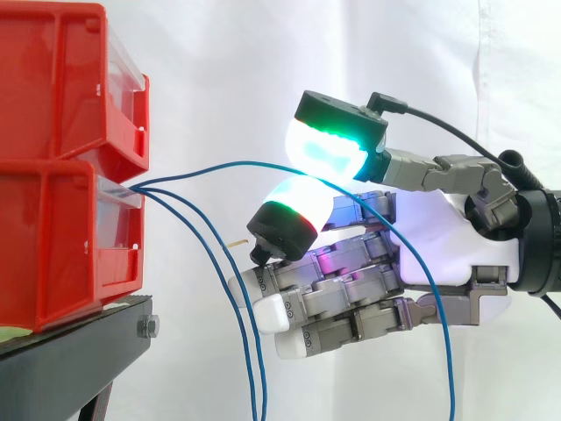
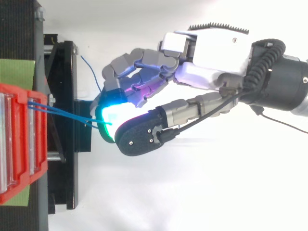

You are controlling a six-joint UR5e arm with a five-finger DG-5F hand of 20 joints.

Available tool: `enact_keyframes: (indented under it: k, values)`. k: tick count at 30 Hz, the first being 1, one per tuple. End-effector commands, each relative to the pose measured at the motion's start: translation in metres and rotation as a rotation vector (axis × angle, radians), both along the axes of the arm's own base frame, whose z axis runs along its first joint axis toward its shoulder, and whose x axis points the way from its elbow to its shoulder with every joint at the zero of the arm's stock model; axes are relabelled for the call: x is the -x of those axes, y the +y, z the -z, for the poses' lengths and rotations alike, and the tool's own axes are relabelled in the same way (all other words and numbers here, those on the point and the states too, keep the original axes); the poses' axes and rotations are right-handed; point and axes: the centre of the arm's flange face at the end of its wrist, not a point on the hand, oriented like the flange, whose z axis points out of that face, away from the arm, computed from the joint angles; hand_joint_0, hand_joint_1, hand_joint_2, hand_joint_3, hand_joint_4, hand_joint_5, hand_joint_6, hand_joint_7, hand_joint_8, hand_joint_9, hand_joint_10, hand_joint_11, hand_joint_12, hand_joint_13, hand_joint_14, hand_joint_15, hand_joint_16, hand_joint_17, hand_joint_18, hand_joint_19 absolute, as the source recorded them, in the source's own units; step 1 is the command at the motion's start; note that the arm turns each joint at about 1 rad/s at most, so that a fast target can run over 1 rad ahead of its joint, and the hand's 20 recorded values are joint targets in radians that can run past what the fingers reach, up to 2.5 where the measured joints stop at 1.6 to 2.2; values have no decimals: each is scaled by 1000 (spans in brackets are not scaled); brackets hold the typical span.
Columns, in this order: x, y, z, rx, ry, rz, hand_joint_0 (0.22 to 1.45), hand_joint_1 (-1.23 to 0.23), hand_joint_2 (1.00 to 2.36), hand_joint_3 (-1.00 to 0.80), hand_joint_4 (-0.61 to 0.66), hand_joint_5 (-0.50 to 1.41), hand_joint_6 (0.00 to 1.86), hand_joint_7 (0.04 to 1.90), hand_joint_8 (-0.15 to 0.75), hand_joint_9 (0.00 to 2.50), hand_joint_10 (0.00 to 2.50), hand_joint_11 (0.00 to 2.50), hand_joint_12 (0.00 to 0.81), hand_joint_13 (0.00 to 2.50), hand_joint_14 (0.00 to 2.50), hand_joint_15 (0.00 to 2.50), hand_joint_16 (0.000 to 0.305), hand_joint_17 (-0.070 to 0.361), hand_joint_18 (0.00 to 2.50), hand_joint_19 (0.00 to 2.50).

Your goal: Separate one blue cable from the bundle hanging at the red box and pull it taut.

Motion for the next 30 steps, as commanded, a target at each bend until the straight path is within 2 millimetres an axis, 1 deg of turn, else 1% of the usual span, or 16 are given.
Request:
enact_keyframes:
  k: [1,30]
  values:
    - [0,0,0,2,1,0,654,-697,1030,-25,18,-192,911,1460,339,821,17,550,284,614,2,64,33,75,602,328]
    - [0,-1,0,2,1,2,655,-694,1029,-44,25,-194,909,1455,333,824,15,563,285,616,2,75,33,75,594,328]
